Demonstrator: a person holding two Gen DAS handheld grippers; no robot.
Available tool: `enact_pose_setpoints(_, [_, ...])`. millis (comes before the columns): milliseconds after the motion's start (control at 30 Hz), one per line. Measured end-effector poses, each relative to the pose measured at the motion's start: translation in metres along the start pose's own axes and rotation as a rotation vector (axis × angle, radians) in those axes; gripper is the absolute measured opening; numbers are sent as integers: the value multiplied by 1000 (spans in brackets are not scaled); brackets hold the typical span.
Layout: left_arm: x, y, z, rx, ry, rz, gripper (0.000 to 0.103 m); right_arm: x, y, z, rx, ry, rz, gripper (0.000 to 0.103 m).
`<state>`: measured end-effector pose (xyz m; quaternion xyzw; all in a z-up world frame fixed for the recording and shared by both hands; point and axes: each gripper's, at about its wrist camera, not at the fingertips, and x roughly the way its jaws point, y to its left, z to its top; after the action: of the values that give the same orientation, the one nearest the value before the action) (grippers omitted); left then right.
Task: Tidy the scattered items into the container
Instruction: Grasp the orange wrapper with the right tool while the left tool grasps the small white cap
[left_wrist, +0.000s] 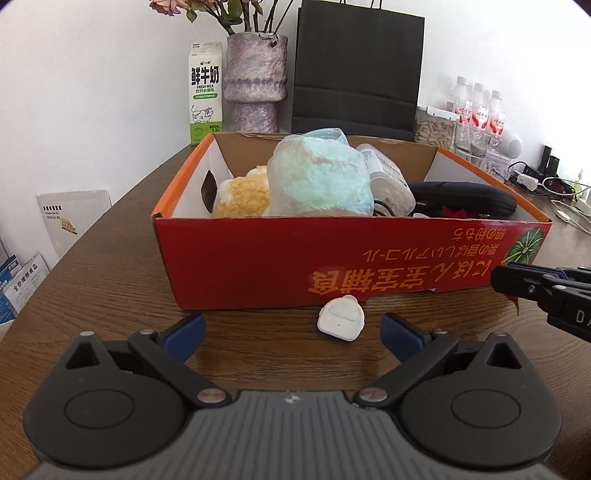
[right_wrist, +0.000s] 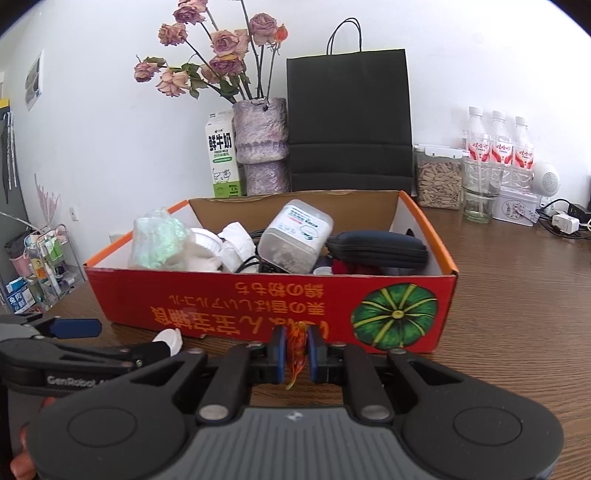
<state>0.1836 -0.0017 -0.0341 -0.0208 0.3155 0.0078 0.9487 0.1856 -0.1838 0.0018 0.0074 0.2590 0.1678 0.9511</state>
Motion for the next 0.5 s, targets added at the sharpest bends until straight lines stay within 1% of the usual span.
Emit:
enact_pose_setpoints(133, [6,-7,1,-44,19,48,99,-4,-7,-3,11,-5,-5,11])
enact_pose_setpoints(233, [9,-13,2,-48,26,76,92,-7,-8,-4,15,-14,-3,11])
enact_pose_setpoints(300, [9,-18,3,-39,21,94,79,-10,-7,-4,14,-25,1,12])
enact_pose_setpoints(333, [8,-20,3,-32,19,100,74,-12,-7,-4,13,-29,4,12])
enact_pose_setpoints(367, [7,-23,3,-21,8,93,51,-13,-6,-4,11,-32,7,12])
enact_pose_setpoints(400, [5,-26,2,-11,-3,80,30,-13,-6,-4,8,-33,9,12])
enact_pose_setpoints(467, [3,-31,1,1,-7,76,28,-14,-4,-5,2,-35,11,12])
enact_pose_setpoints(500, [3,-32,1,0,-8,56,28,-15,-3,-5,-2,-36,11,11])
